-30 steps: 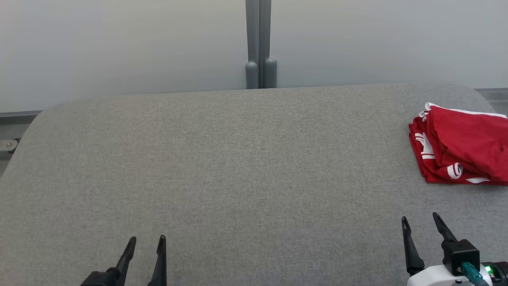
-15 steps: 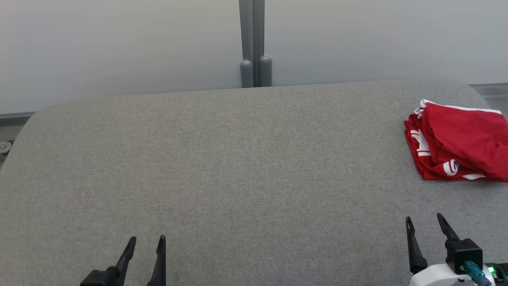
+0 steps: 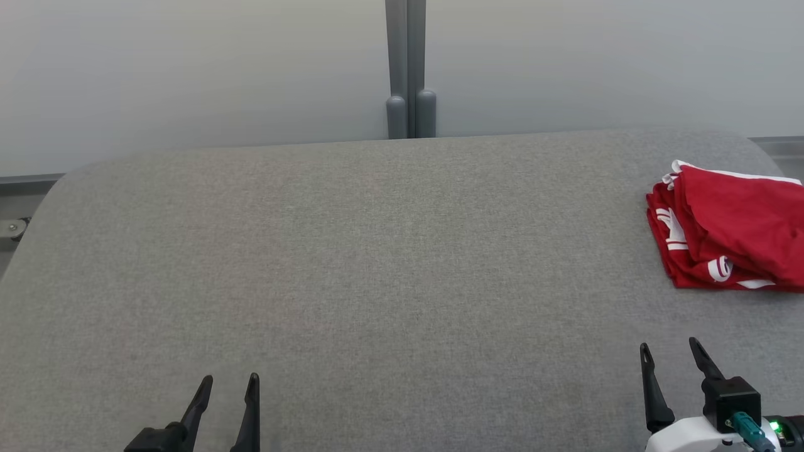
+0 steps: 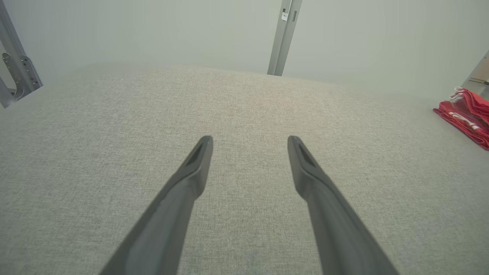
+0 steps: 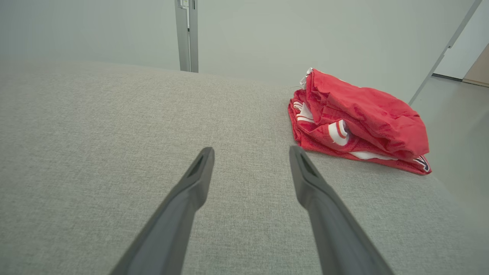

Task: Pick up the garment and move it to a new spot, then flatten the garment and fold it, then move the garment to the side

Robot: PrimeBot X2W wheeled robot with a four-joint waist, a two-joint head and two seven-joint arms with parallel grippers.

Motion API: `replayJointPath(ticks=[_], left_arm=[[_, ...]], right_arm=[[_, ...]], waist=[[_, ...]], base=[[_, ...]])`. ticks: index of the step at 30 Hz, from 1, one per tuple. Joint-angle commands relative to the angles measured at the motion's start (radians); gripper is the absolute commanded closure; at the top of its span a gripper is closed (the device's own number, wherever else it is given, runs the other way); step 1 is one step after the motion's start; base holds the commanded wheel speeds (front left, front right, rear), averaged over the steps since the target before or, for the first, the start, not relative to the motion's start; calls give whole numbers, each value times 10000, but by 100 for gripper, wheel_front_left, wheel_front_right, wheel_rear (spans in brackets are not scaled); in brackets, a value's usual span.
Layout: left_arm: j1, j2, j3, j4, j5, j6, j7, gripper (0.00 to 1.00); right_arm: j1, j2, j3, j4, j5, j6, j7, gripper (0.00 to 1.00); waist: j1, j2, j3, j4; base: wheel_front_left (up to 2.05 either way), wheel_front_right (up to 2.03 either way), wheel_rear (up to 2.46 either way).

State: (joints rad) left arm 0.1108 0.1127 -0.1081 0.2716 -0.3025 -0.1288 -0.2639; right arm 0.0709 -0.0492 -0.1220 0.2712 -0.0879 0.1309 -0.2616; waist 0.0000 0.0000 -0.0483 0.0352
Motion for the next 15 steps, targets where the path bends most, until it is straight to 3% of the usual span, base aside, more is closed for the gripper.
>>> replayJointPath(ticks=[1,8,9,15], left_arm=[[3,28,62,32,60,-27,5,0],[64,45,-80,-44,114,-34,5,0],[24,-11,-65,0,37,2,2,100],[117,-99,-106,358,-270,3,71,100]], right_arm=[[5,-17,45,35,12,-7,-40,0],[78,-27,370,-85,-212,-7,-40,0],[7,13,387,-14,-148,4,0,100],[55,114,296,464,196,9,197,100]], waist=[[0,0,-79,491],[0,0,-105,495],[0,0,-102,491],[0,0,-95,482]], base=[[0,0,0],[0,0,0],[0,0,0],[0,0,0]])
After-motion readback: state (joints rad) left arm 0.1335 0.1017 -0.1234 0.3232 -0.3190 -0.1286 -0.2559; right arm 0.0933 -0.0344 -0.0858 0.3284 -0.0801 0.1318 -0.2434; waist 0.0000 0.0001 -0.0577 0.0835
